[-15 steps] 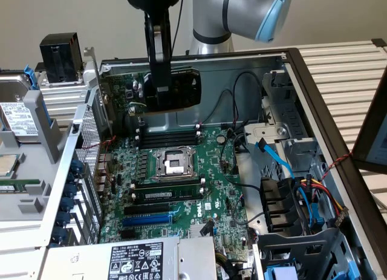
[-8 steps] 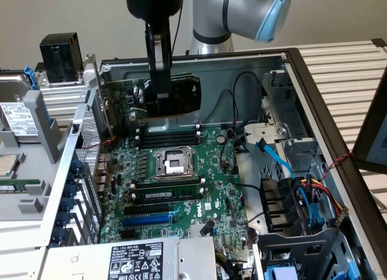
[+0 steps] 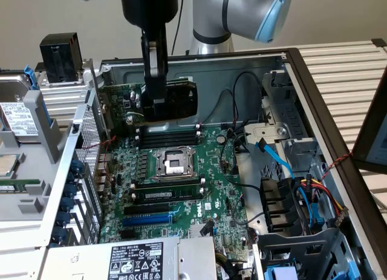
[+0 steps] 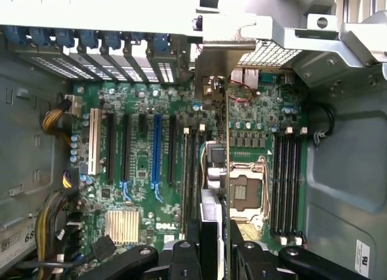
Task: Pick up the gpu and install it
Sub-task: 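Insert the gpu into the slot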
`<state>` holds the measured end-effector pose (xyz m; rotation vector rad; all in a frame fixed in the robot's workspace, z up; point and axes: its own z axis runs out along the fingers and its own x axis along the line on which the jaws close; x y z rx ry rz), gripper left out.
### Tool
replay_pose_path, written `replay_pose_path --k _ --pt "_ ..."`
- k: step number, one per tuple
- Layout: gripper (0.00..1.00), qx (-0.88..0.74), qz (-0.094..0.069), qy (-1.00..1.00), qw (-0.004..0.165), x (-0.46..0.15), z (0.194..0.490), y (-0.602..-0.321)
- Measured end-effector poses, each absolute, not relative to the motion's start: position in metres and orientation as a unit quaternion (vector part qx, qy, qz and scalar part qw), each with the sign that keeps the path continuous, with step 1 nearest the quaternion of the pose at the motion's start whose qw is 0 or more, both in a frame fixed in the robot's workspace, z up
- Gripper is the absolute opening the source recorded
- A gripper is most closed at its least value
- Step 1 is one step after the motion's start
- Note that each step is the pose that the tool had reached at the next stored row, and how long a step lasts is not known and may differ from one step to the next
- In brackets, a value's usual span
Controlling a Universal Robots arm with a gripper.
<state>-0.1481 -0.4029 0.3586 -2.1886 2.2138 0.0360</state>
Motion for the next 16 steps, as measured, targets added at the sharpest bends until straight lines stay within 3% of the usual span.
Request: replay_pose_path --k 16 --pt "0.28 -0.687 0.017 0.726 0.008 -0.148 0.343 -0.422"
